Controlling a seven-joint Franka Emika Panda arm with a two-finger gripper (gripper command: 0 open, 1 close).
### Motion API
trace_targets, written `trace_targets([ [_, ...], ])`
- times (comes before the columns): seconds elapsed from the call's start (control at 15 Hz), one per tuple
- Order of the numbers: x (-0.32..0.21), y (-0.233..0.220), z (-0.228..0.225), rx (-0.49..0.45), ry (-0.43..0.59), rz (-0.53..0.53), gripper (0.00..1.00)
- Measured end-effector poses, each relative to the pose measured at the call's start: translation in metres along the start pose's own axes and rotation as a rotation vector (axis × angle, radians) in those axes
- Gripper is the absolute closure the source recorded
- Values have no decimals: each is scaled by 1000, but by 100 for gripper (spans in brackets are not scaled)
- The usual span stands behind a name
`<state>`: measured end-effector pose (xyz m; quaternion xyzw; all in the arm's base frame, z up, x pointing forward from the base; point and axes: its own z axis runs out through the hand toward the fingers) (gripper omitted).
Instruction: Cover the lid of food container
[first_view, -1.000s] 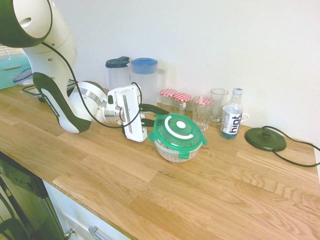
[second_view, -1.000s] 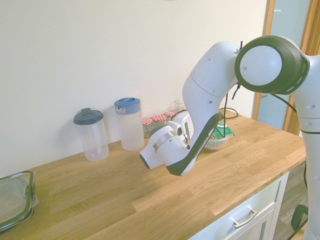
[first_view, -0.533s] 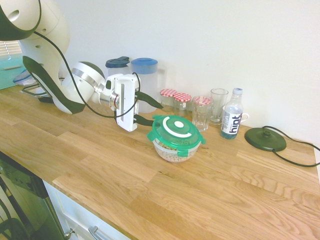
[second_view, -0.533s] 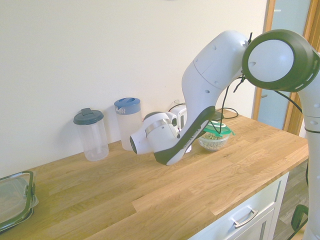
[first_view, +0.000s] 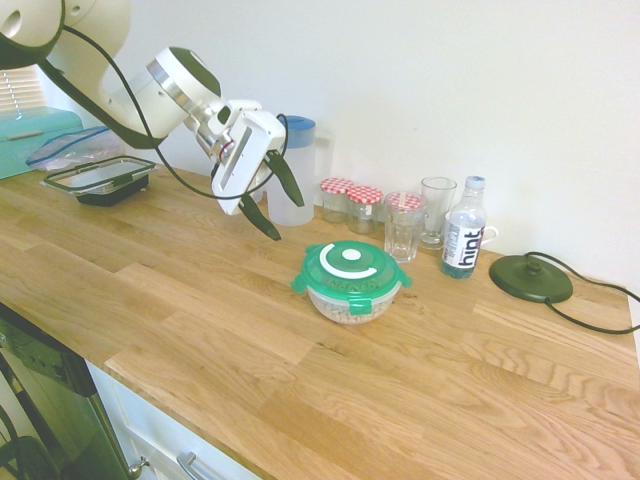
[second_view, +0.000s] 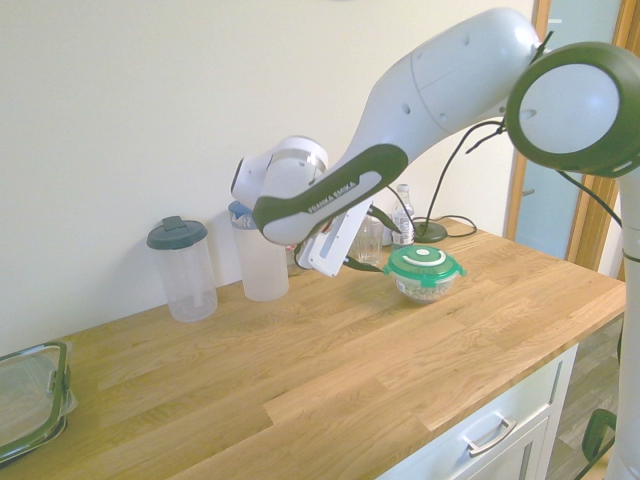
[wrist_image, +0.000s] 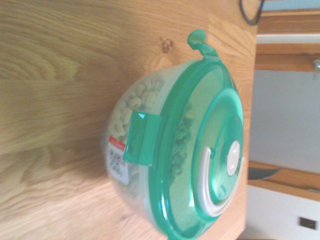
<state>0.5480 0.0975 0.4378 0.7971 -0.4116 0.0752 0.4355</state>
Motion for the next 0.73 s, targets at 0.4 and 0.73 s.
trace_targets([
  [0.4, 16, 76, 10, 290, -319, 41, 0],
  [0.73, -10, 102, 2, 564, -512, 71, 0],
])
